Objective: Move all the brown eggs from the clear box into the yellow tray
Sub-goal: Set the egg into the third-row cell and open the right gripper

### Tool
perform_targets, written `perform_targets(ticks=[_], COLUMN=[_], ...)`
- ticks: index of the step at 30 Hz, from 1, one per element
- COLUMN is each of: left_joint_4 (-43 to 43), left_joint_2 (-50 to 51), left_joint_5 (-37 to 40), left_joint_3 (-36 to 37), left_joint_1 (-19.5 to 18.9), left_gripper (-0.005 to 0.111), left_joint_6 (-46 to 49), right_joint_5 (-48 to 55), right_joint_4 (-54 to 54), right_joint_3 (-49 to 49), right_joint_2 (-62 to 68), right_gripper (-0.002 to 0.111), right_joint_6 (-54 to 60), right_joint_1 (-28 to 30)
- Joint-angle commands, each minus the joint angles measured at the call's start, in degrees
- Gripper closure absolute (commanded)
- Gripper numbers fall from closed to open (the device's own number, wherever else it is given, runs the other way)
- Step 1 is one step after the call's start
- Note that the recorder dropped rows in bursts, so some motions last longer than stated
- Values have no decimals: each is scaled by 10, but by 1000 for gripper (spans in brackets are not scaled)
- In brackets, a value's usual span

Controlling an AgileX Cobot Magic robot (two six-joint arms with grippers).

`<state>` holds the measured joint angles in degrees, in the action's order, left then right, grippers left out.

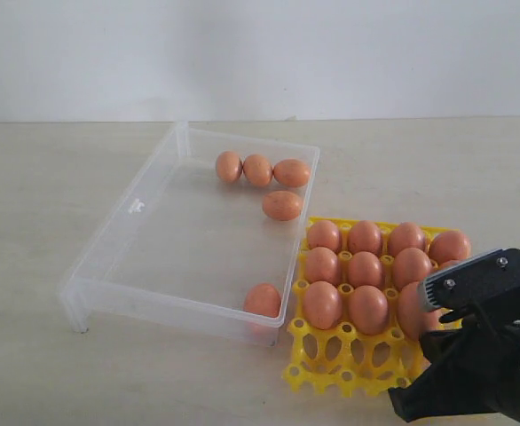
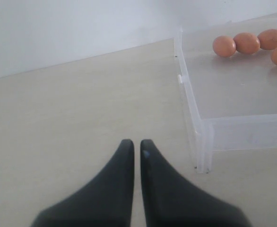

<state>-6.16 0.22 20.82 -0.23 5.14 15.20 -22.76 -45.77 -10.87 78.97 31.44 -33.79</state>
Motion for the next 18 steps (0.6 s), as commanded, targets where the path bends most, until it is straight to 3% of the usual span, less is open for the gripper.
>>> perform_targets(ticks=[1,18], left_joint_4=[0,0], left_joint_2=[-2,-2], left_joint_5=[-2,-2], left_joint_3=[2,2], left_joint_1=[-2,-2], left_gripper=[103,103], left_joint_6=[-6,-6], right_joint_5=[3,-78], right_joint_4=[-1,44], right_joint_3=[2,2], right_joint_2=[36,36], right_gripper=[109,109], right_joint_6=[-1,-75], right_joint_1=[0,0])
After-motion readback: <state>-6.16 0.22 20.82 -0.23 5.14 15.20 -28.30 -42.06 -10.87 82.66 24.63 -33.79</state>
